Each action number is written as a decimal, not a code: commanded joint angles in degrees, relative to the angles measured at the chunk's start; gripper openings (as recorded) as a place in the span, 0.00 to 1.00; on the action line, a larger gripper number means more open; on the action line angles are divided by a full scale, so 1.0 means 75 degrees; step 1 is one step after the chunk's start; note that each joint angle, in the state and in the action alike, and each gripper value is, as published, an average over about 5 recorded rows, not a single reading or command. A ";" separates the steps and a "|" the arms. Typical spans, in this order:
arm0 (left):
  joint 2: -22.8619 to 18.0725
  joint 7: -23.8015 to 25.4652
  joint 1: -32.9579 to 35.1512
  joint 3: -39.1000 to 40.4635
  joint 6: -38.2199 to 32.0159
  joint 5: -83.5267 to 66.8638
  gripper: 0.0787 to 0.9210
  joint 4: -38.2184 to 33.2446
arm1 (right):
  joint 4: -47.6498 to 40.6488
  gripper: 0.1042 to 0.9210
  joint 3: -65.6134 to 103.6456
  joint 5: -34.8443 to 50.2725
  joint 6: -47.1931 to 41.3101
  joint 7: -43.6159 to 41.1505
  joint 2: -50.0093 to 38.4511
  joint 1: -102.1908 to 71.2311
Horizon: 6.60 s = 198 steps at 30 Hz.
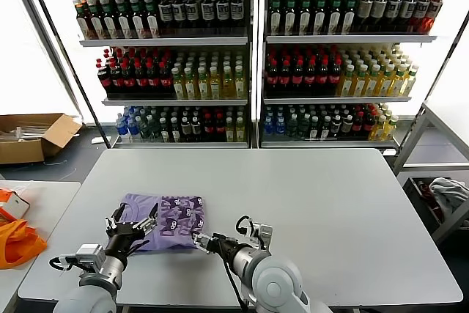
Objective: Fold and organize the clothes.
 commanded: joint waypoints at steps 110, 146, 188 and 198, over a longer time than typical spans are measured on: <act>-0.0407 0.0021 0.0168 0.0293 0.0166 0.0172 0.88 -0.0188 | 0.1269 0.88 0.0475 -0.4484 -0.0075 -0.2040 -0.2275 -0.2132; -0.0664 -0.0049 0.0328 0.0105 0.0038 0.0248 0.88 -0.0385 | -0.0254 0.88 -0.1568 -0.5918 -0.0068 -0.2692 -0.1826 0.0938; -0.0749 0.0038 0.0408 0.0147 0.0083 0.0334 0.88 -0.0333 | 0.0544 0.88 -0.0186 -0.6922 -0.0044 -0.2460 -0.1377 -0.0494; -0.0803 0.0052 0.0408 0.0270 0.0078 0.0419 0.88 -0.0267 | -0.0220 0.88 0.0370 -0.6691 0.0169 -0.1946 -0.0872 -0.0934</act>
